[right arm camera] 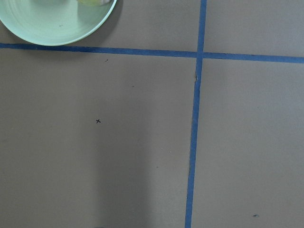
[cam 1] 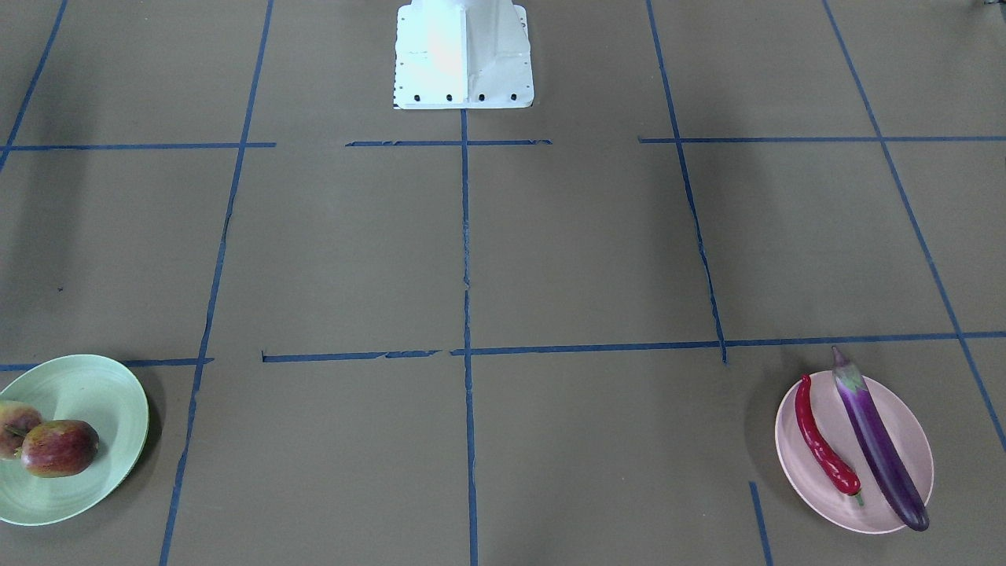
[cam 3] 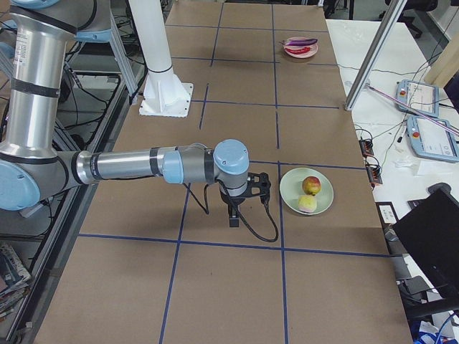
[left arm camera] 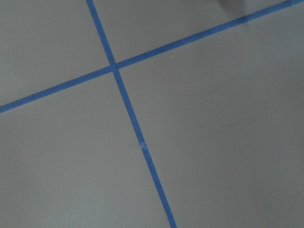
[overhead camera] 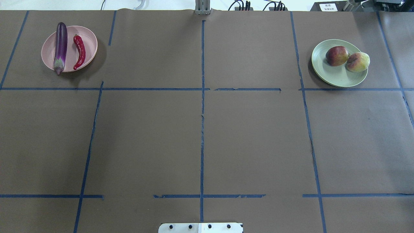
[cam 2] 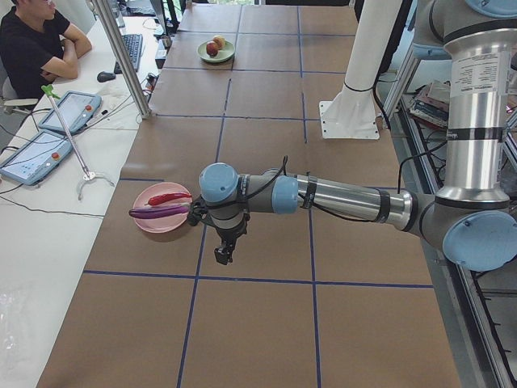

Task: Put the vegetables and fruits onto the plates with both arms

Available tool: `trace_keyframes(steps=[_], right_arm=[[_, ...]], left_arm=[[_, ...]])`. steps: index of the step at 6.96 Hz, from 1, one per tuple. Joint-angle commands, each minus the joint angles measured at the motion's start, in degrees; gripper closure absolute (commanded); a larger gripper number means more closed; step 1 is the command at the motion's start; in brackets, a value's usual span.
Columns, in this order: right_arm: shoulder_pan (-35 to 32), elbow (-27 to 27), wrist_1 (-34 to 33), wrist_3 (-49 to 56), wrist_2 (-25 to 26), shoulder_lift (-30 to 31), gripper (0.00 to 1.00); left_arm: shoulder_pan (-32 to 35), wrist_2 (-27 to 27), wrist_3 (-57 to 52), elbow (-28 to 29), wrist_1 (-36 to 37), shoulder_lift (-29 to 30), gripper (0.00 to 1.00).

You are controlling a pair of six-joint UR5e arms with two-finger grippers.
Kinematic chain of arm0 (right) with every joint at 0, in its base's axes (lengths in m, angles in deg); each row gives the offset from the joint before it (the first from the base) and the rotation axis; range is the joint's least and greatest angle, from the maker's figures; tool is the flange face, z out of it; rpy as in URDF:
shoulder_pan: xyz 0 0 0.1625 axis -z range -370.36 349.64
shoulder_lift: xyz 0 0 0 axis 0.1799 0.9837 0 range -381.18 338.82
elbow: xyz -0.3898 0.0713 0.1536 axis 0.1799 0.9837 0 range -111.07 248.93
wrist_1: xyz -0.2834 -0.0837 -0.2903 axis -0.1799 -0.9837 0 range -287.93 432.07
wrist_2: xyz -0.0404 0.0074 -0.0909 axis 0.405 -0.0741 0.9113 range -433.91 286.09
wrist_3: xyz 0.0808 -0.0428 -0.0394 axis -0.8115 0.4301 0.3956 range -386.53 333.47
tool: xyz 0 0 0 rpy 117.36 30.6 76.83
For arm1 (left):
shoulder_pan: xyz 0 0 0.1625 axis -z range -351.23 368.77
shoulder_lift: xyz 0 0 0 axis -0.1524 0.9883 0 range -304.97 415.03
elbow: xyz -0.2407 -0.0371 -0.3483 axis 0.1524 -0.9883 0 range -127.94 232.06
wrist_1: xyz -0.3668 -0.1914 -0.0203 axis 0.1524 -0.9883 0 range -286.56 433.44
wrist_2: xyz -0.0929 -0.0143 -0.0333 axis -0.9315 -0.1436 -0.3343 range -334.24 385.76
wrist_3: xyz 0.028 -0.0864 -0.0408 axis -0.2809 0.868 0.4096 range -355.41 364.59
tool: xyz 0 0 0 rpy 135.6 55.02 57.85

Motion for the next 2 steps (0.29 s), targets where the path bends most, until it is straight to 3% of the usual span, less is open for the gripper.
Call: trace_keyframes(steps=[1, 2], right_arm=[[0.0, 1.07, 0.08, -0.08, 0.15, -0.43, 0.0], [0.08, 1.17, 0.08, 0.01, 0.24, -0.52, 0.0]], left_arm=[[-0.07, 0.01, 0.0, -0.61, -0.02, 0.58, 0.0], [-0.07, -0.08, -0.18, -0.18, -0.46, 0.67, 0.0]])
